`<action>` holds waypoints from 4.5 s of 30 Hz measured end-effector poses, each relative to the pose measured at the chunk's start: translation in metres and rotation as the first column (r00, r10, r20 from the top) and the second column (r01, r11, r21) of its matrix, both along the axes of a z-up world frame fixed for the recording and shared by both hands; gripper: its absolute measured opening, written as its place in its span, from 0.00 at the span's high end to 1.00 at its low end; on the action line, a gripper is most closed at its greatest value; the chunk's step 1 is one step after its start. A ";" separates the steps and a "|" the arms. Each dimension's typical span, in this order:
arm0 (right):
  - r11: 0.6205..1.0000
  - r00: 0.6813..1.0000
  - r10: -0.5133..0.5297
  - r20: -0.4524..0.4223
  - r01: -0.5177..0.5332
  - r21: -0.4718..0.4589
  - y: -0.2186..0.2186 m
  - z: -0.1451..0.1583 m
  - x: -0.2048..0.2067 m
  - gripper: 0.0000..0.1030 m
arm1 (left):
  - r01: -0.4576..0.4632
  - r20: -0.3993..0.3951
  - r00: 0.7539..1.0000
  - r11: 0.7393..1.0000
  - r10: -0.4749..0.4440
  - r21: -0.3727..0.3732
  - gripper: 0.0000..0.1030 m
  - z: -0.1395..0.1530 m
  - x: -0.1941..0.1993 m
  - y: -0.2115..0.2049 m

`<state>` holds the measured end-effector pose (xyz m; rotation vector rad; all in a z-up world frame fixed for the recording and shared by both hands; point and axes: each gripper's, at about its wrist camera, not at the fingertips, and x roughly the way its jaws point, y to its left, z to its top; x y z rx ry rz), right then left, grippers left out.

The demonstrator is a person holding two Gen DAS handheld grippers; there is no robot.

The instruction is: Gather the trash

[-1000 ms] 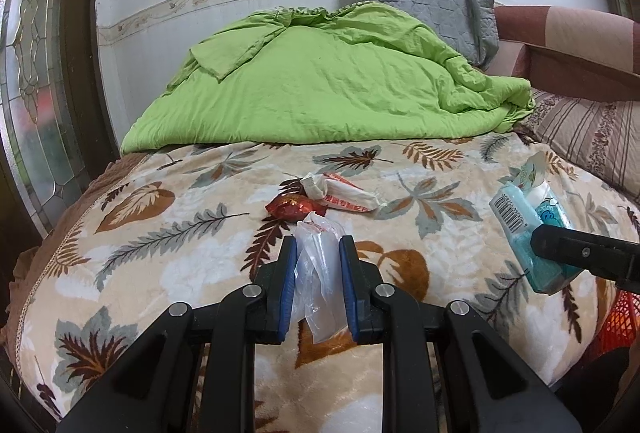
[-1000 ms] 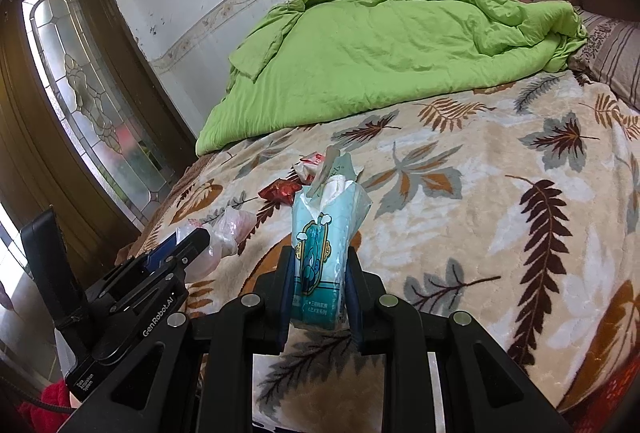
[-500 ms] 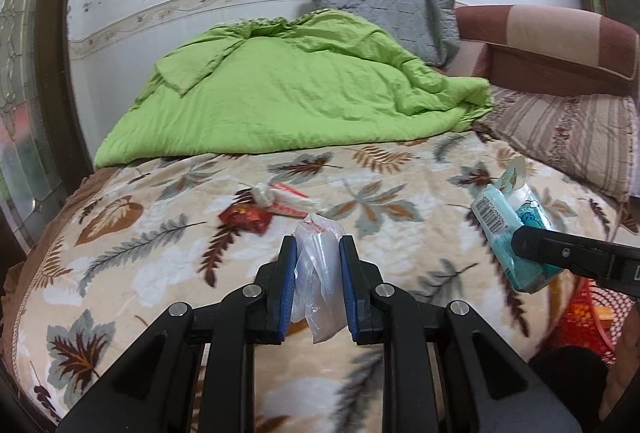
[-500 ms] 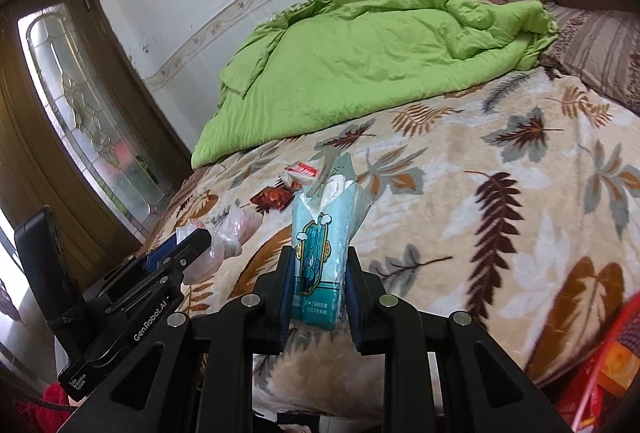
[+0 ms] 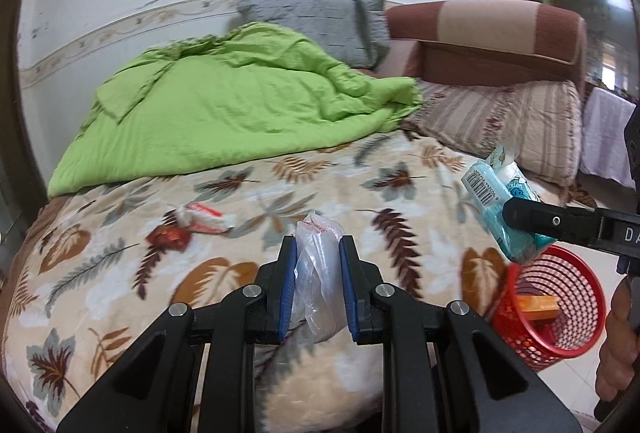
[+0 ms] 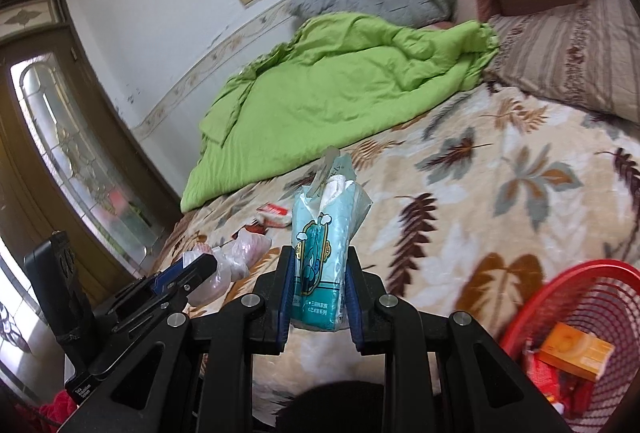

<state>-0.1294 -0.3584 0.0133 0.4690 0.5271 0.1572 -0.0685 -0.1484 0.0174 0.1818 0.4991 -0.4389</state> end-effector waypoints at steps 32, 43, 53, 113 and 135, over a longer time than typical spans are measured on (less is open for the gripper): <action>0.916 0.915 -0.393 -0.095 0.399 0.054 -0.159 -0.020 -0.135 0.76 | 0.449 -0.207 0.863 0.888 -0.460 -0.102 0.80 -0.008 -0.057 -0.190; 0.899 0.891 -0.406 -0.204 0.429 0.083 -0.171 -0.050 -0.132 0.58 | 0.514 -0.317 0.797 0.853 -0.514 -0.091 0.73 -0.039 -0.066 -0.214; 0.915 0.908 -0.386 -0.163 0.399 0.055 -0.161 -0.029 -0.123 0.58 | 0.429 -0.259 0.860 0.898 -0.439 -0.099 0.47 -0.019 -0.051 -0.184; 0.720 0.802 0.504 -0.321 -0.595 -0.357 0.199 -0.080 0.360 0.35 | -0.586 -0.482 0.753 0.789 0.447 -0.184 0.99 -0.116 0.311 0.210; 0.822 0.871 0.383 -0.308 -0.473 -0.316 0.189 -0.099 0.377 0.57 | -0.575 -0.554 0.732 0.796 0.397 -0.190 0.49 -0.119 0.295 0.192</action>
